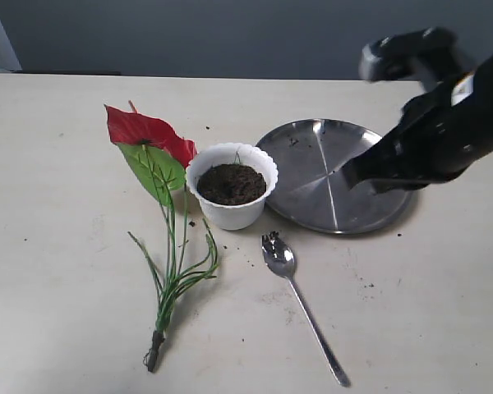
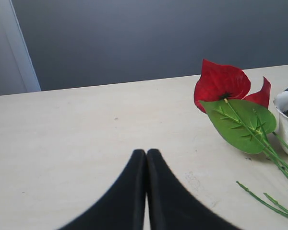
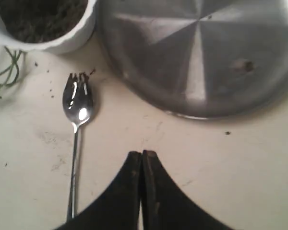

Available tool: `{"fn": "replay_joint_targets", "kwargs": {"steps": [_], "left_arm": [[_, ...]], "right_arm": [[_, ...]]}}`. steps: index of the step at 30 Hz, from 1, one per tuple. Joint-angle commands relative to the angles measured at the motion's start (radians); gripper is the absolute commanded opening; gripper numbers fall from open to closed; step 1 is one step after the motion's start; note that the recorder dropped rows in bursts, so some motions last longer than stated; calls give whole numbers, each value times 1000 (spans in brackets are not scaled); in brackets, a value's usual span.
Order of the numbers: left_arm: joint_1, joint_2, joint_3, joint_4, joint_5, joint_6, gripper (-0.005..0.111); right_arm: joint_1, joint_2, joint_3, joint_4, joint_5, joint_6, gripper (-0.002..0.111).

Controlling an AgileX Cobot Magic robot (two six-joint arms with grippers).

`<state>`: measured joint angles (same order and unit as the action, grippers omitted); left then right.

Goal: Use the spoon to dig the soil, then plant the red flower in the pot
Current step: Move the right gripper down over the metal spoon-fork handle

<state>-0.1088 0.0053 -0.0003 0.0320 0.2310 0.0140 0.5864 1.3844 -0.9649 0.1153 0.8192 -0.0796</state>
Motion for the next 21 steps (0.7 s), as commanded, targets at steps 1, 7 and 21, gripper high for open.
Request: {"fn": "replay_joint_targets", "kwargs": {"steps": [1, 7, 21], "left_arm": [[-3, -5, 0, 4, 1, -4, 0], [-3, -5, 0, 4, 1, -4, 0], [-3, -5, 0, 4, 1, -4, 0]], "right_arm": [[142, 141, 3, -31, -91, 127, -1], [273, 294, 3, -28, -138, 135, -1], [322, 376, 3, -13, -191, 113, 43]]}}
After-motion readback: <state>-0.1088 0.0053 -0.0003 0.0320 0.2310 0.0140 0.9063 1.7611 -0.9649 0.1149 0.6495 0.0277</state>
